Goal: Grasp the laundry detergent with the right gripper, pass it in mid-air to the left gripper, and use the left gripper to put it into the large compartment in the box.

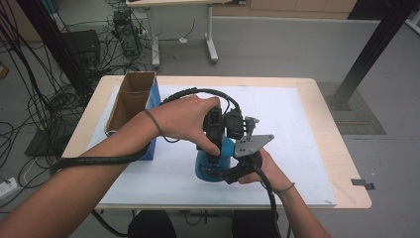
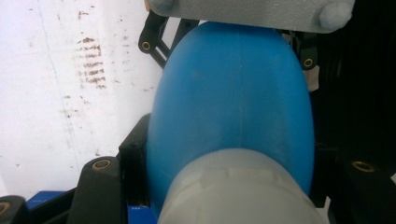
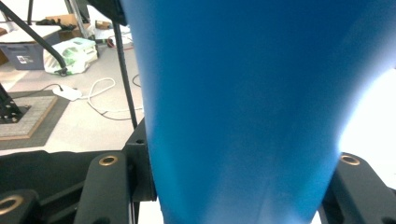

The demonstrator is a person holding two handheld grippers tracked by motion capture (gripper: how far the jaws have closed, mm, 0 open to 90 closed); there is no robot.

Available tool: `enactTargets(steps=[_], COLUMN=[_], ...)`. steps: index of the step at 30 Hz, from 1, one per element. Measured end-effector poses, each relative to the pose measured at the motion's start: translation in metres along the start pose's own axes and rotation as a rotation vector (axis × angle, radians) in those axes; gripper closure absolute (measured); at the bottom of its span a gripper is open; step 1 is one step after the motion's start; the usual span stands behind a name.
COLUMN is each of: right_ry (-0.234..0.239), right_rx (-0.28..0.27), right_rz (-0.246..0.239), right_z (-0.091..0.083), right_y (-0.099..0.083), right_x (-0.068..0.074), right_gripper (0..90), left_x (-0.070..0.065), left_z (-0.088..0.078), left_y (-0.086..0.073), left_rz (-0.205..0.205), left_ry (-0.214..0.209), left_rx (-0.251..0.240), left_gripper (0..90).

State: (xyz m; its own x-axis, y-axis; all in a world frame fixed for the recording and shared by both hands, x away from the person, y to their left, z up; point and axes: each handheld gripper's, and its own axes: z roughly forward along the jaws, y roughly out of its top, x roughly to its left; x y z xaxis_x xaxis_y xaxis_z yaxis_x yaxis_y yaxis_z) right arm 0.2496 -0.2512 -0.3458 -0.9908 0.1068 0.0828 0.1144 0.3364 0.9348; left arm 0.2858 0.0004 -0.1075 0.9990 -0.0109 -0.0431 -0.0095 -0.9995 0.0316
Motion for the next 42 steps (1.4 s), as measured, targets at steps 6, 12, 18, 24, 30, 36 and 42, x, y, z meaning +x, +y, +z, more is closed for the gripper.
enactTargets(steps=[6, 12, 18, 24, 30, 36, 42], right_ry=[-0.001, 0.002, 0.000, 0.001, 0.002, -0.002, 0.001], right_rx=[0.001, -0.001, 0.000, -0.001, -0.008, -0.005, -0.005], right_rz=[-0.006, 0.003, -0.003, -0.002, -0.002, -0.006, 0.002], right_z=[0.0001, 0.0008, 0.0012, 0.0014, 0.0013, 0.0011, 0.0011], right_y=[0.0007, 0.0005, 0.0006, 0.0005, 0.0002, 0.0008, 0.0013], right_x=[-0.0004, -0.0003, -0.0005, -0.0004, -0.0004, -0.0003, 0.0003], right_gripper=[42.0, 42.0, 42.0, 41.9, 41.9, 42.0, 42.0], left_x=[-0.0005, -0.0001, -0.0015, -0.0011, -0.0017, -0.0033, -0.0028], left_z=[0.0003, -0.0005, -0.0002, -0.0003, -0.0015, -0.0016, -0.0020], left_y=[-0.0009, -0.0007, -0.0024, -0.0029, -0.0033, -0.0044, -0.0052], left_rz=[-0.001, -0.001, 0.000, -0.002, -0.006, -0.004, -0.008], left_ry=[0.003, 0.001, 0.007, 0.004, 0.006, 0.013, 0.010], left_rx=[-0.003, 0.001, -0.007, -0.007, -0.010, -0.016, -0.017], left_gripper=[37.8, 37.7, 37.8, 37.8, 37.8, 37.8, 37.9])
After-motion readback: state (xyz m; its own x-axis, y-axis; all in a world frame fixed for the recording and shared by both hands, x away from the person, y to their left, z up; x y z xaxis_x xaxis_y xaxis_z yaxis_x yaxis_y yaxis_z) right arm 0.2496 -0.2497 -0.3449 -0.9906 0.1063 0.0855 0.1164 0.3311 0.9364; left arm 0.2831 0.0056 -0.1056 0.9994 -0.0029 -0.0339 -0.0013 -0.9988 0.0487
